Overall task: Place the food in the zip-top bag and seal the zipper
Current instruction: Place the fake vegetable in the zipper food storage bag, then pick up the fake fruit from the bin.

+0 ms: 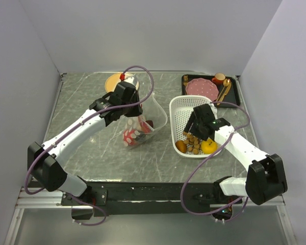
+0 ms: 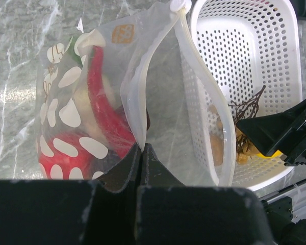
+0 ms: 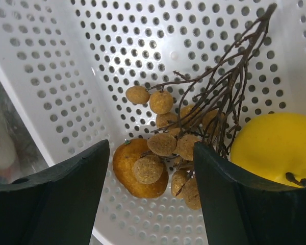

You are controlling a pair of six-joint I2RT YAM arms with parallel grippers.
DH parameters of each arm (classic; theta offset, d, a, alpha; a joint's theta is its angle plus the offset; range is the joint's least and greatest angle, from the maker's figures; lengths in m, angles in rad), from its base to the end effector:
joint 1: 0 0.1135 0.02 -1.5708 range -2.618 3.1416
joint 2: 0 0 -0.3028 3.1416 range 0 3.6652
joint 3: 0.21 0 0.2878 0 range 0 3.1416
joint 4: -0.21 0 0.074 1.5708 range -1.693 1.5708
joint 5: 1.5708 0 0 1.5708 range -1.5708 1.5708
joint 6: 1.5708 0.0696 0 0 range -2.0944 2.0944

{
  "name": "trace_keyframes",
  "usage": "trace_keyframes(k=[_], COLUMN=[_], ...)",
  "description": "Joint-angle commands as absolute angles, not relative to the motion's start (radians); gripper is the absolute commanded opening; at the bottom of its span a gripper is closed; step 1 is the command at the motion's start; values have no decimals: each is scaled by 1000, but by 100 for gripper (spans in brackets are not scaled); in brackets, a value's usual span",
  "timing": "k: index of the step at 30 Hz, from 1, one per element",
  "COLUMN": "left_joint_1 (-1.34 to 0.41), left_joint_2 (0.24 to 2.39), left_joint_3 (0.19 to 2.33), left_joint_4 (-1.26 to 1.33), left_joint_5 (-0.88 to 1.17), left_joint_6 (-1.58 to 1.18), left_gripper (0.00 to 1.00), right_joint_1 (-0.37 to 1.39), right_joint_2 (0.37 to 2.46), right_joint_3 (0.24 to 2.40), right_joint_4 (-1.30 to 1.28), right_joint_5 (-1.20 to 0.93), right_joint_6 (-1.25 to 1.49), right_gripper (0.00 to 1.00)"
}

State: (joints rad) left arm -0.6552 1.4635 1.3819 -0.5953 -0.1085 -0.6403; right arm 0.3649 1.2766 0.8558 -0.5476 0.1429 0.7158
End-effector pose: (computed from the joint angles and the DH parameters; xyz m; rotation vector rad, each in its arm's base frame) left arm 0.3096 -0.2284 0.3617 -0.0428 2.3066 -0.5671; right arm 0.2787 0.0959 0.2253 0.4995 2.4938 0.2503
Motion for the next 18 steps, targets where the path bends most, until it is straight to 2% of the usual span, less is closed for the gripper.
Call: trace_keyframes(k=[1, 10, 18], left_joint_1=[-655, -655, -655], left_joint_2=[1444, 1443, 1442], left_joint_3=[1391, 1390, 1384], left_joint_4=[-565, -563, -560], left_joint_5=[-101, -95, -92], left_joint_6=[-630, -624, -624], left_gripper=[1, 1, 1], right_joint_1=[370, 370, 368], right_joint_2=[1261, 1336, 1416], right_joint_3=[830, 811, 821], right_joint_4=[-555, -567, -540], right_joint_5=[207, 330, 347], right_joint_6=[819, 916, 908], right_gripper=[73, 73, 71])
